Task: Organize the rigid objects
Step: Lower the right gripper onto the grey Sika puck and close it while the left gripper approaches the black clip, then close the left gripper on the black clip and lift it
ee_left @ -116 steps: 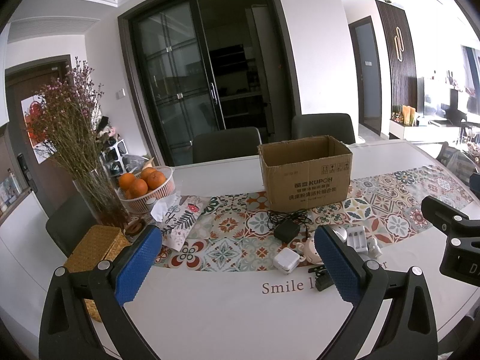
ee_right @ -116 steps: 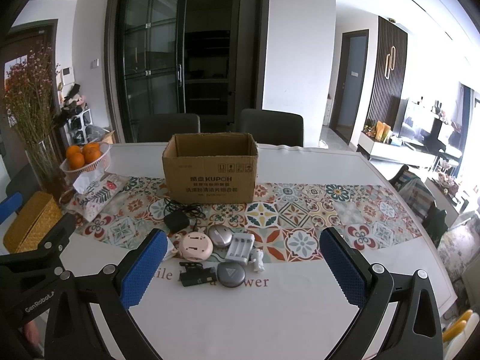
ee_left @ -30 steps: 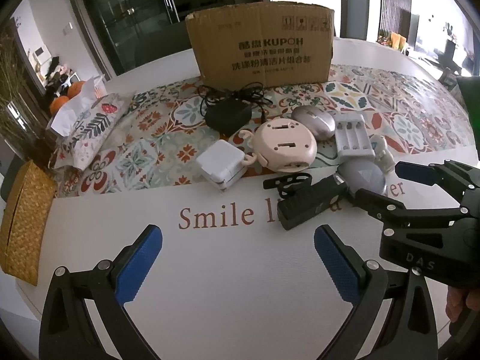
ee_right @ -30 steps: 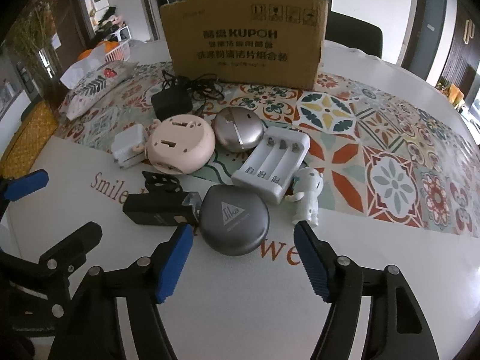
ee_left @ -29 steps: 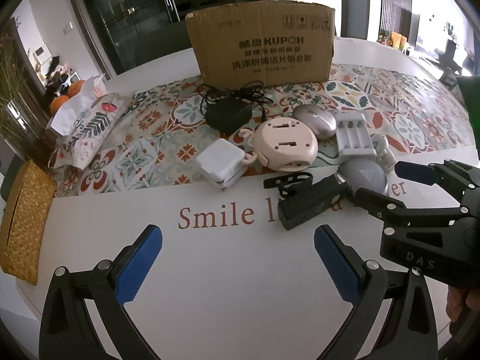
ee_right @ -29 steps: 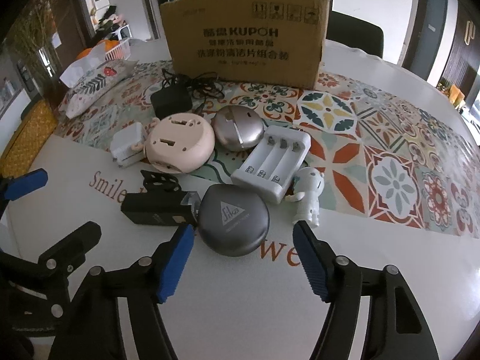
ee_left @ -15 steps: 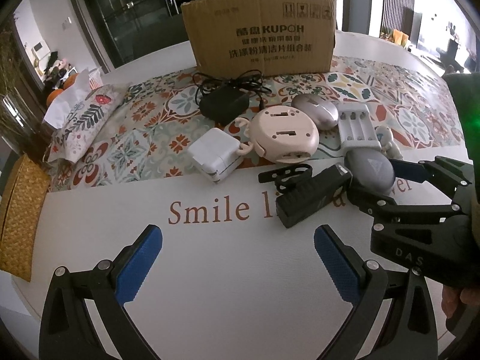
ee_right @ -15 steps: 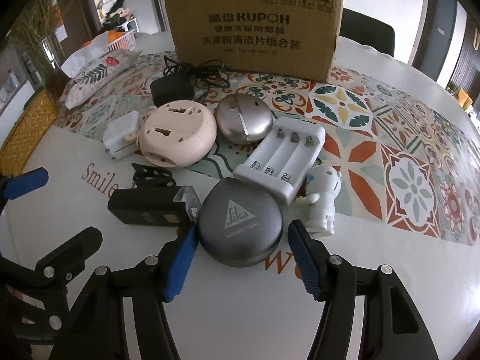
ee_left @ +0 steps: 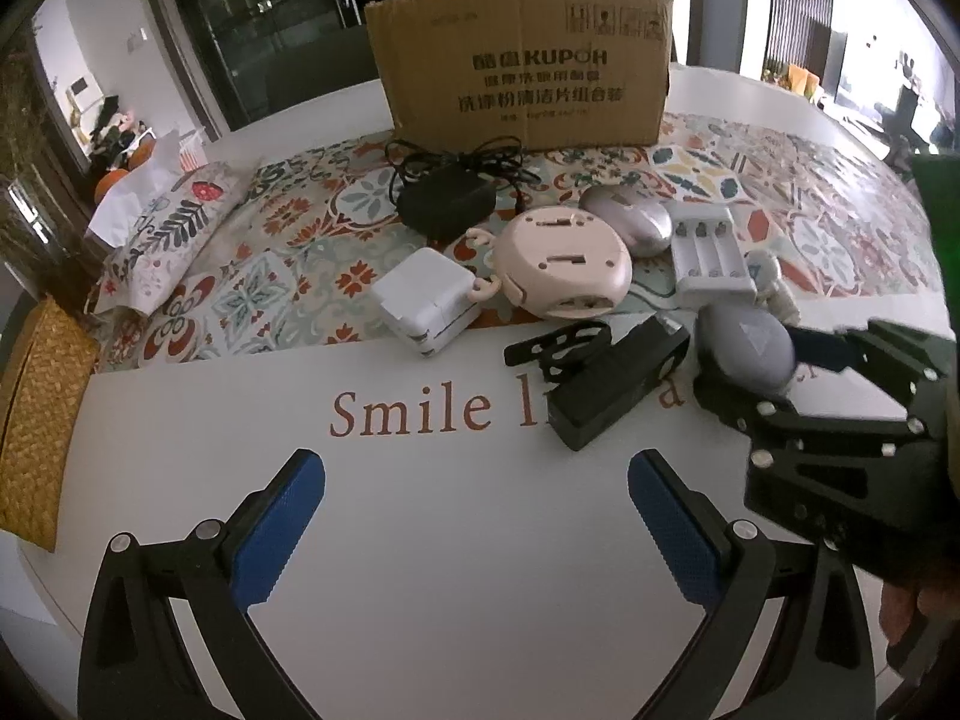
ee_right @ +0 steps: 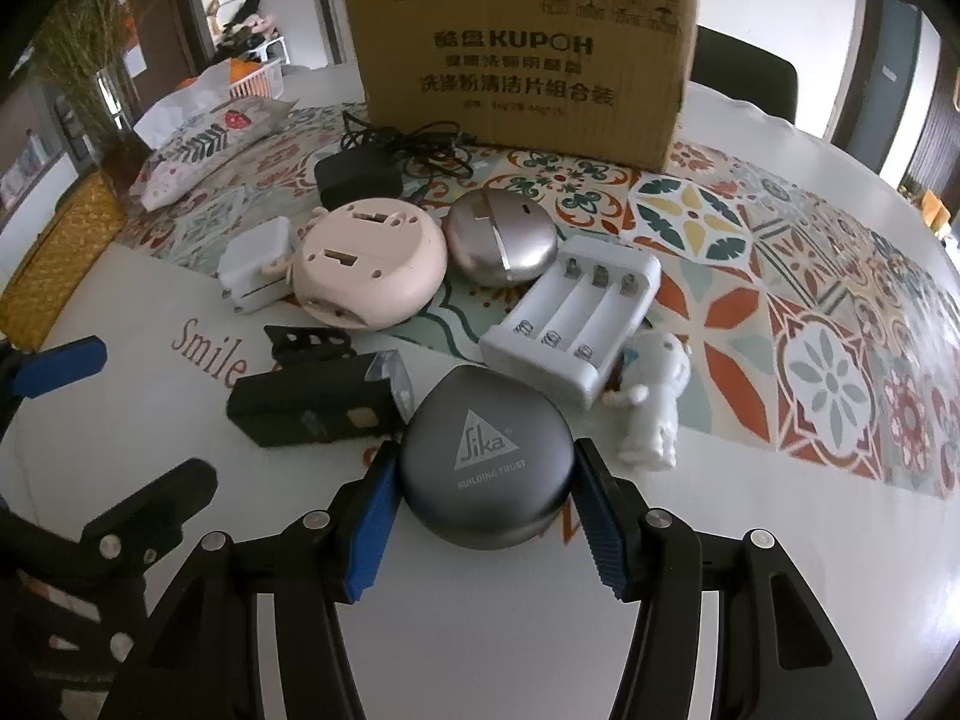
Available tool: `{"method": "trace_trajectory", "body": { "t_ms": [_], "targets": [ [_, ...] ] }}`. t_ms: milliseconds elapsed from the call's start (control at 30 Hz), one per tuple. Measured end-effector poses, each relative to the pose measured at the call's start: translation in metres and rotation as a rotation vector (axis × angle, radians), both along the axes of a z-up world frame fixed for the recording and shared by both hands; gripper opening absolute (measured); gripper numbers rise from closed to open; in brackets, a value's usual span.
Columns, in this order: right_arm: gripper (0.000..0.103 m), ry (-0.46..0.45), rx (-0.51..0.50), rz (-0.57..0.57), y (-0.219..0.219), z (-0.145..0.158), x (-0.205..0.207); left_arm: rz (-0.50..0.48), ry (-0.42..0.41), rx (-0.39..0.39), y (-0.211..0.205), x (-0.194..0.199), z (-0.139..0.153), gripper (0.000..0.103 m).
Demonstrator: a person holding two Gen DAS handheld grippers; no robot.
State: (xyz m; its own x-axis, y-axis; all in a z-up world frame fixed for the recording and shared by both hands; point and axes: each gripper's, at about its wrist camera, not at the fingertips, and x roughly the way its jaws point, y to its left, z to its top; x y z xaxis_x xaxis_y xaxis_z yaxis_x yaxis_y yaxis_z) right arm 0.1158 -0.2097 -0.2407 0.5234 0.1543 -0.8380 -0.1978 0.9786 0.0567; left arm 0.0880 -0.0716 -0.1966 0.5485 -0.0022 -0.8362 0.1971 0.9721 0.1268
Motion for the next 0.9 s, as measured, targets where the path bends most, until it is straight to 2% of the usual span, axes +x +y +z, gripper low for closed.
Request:
{"method": "trace_trajectory", "body": {
  "t_ms": [167,300,533,700,900],
  "targets": [
    [0.057,-0.017,-0.003,-0.030,-0.008,0.014,-0.013,0.011,-0.033,-0.029,-0.006,-0.002,0.010,0.103],
    [0.057,-0.065,-0.032,-0.064,-0.020,0.030,-0.017,0.044,-0.101,-0.054,-0.013,-0.004,0.021,0.103],
    [0.057,-0.109,-0.083,-0.079,-0.048,0.043,-0.003,0.207,-0.147,-0.112,-0.030,0.006,0.021,0.103],
    [0.057,-0.109,-0.130,-0.060,-0.066,0.043,0.010,0.298,-0.083,-0.189,-0.040,0.016,0.007,0.103],
    [0.057,-0.110,-0.186,-0.011,-0.068,0.040,0.018,0.433,-0.037,-0.218,-0.045,0.028,-0.012,0.102]
  ]
}}
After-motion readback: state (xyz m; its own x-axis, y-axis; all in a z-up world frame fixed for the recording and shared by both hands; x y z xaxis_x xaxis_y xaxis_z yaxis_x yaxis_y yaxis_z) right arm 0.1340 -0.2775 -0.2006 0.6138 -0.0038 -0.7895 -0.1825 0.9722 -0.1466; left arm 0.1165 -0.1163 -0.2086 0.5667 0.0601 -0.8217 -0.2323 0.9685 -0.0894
